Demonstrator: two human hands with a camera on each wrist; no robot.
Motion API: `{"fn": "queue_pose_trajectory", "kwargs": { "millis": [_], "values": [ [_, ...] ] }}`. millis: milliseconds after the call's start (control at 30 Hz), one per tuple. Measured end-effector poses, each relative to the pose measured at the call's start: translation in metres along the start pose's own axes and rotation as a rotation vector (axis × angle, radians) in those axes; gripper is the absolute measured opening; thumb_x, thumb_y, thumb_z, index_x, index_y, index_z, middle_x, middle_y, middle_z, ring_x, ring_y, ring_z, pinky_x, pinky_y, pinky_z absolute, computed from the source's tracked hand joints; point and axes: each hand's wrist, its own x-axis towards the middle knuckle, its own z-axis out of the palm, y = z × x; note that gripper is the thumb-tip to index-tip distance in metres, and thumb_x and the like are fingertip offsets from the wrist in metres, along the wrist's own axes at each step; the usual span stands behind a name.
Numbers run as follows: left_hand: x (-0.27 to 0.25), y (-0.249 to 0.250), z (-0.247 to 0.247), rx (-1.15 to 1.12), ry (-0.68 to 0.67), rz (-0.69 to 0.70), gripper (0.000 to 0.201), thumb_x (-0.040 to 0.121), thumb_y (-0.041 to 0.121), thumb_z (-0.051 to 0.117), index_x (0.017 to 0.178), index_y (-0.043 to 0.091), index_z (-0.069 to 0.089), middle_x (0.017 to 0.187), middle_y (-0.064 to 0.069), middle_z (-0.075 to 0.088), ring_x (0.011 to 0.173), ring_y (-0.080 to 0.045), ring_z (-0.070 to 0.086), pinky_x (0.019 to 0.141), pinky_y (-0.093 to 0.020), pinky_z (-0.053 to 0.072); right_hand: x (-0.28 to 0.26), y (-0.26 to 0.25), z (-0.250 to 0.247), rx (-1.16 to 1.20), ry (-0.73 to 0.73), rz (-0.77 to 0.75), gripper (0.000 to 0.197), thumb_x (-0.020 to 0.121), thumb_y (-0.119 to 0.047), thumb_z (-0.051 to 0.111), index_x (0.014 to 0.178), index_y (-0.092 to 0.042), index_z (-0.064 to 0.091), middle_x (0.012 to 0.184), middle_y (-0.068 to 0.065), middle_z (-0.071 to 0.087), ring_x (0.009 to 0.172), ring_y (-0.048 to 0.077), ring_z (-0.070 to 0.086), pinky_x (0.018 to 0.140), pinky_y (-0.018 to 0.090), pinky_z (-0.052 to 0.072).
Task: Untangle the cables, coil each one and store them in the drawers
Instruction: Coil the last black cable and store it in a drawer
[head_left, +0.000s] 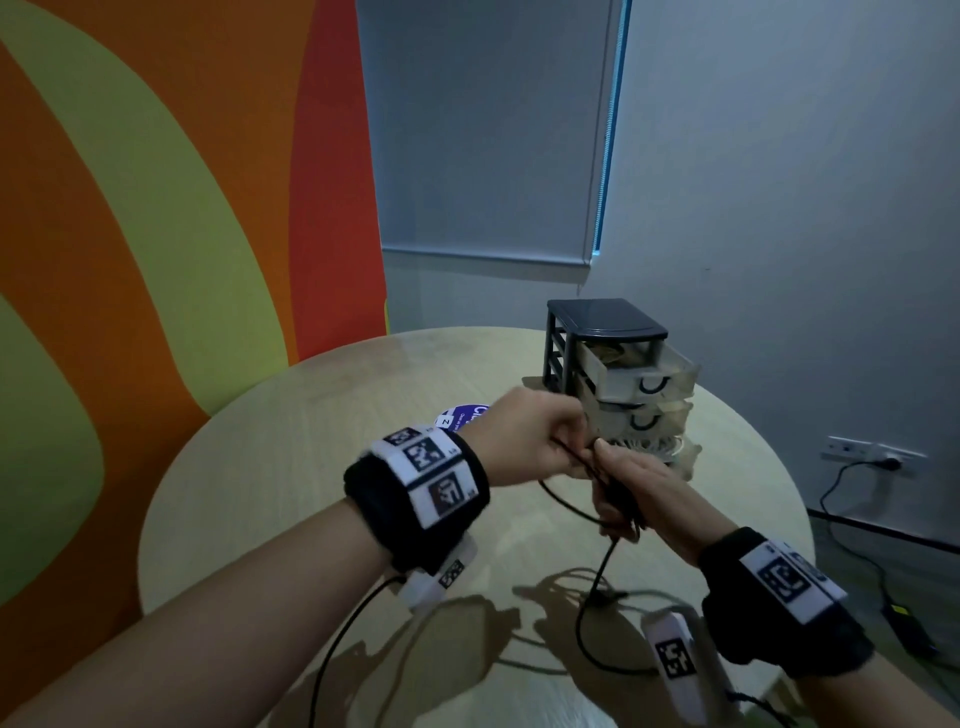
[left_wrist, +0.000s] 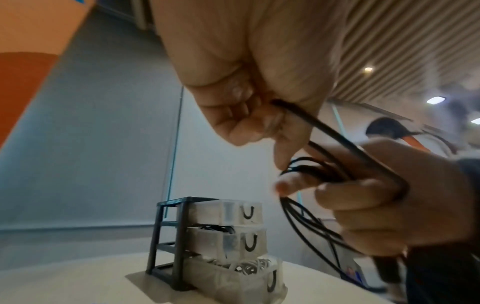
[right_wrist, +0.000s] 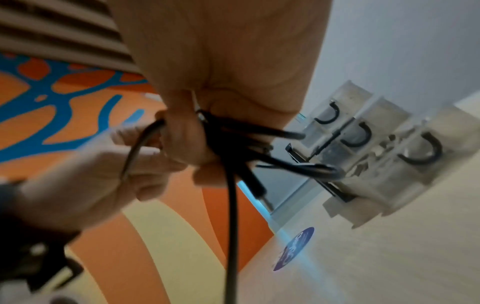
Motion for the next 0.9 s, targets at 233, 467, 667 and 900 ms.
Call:
{"fn": "queue_pose_trajectory", "kwargs": {
  "millis": [233,467,667,900],
  "values": [
    [-0.001,-0.007,-0.006,-0.73,0.035,-0.501,0.017,0.082,-0.008,0.061,0.077,0.007,0.057,0.063,-0.01,0.059,0.052,-0.017,0.063,0.054,-0.025,0.056,-0.001,-0.008,-0.005,0.124,-0.047,-0.044,0.025,0.088,-0.027,0.059,0.074,-0.009,0.048,0.059,-0.003,0.041,0.053,0.011,0.04,0.049,0.019,0.039],
    [0.005,-0.001,-0.012,-1.041,0.067,-0.613,0.011,0.086,-0.006,0.058,0.088,0.004,0.059,0.054,-0.001,0.054,0.039,-0.006,0.049,0.04,-0.017,0.046,0.003,-0.016,-0.007,0.463,-0.058,0.069,0.029,0.086,-0.03,0.044,0.06,-0.018,0.041,0.049,-0.006,0.026,0.04,0.008,0.026,0.04,0.019,0.032],
    [0.006,-0.014,0.012,-0.542,0.325,-0.348,0.011,0.085,0.027,0.067,0.079,0.019,0.066,0.057,0.012,0.05,0.047,-0.001,0.039,0.052,-0.018,0.034,0.002,-0.021,-0.012,0.749,-0.156,-0.035,0.043,0.065,-0.036,0.078,0.048,-0.021,0.042,0.038,-0.01,0.016,0.031,0.007,0.011,0.029,0.016,0.023],
    [-0.01,-0.012,0.057,-0.139,0.125,-0.209,0.017,0.096,0.017,0.046,0.11,0.009,0.051,0.074,-0.007,0.063,0.068,-0.021,0.059,0.062,-0.028,0.038,0.0,-0.033,0.003,0.764,0.035,-0.212,0.036,0.084,-0.022,0.045,0.114,-0.013,0.062,0.068,-0.009,0.06,0.042,0.002,0.045,0.043,0.015,0.04]
  ]
}}
